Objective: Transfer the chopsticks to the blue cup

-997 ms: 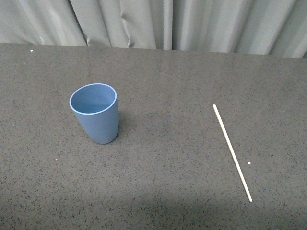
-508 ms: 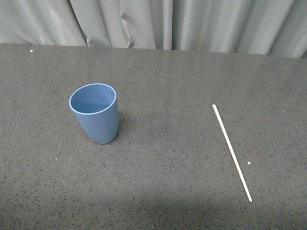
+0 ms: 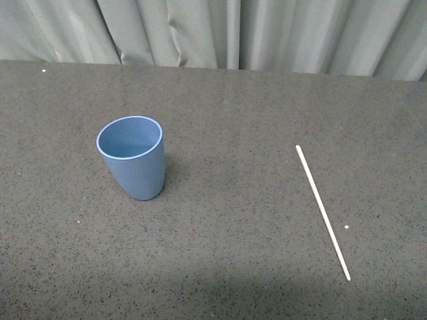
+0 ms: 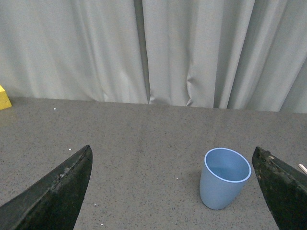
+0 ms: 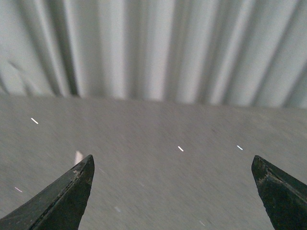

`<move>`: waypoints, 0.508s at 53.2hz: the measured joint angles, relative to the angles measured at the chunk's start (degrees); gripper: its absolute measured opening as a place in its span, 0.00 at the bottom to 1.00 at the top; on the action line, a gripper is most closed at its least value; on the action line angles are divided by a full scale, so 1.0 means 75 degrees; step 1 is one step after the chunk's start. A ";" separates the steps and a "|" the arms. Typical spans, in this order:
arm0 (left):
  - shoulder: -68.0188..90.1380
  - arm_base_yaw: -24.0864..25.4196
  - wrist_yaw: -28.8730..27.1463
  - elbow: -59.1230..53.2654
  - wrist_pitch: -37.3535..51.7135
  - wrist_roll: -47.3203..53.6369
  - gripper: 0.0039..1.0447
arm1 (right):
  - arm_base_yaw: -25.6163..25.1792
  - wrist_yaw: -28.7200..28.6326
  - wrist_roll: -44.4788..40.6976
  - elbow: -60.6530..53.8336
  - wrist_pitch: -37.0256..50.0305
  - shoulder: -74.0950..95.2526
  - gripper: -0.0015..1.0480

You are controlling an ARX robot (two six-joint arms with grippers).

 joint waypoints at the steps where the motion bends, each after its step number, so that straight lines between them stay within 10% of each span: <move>1: 0.0000 0.0000 -0.0015 0.0000 0.0000 0.0000 0.94 | 0.0146 0.0242 -0.0367 0.0085 -0.0117 0.0358 0.91; 27: 0.0000 0.0000 -0.0009 0.0000 0.0000 0.0000 0.94 | 0.1055 -0.1125 0.1017 0.3072 0.1923 0.9518 0.91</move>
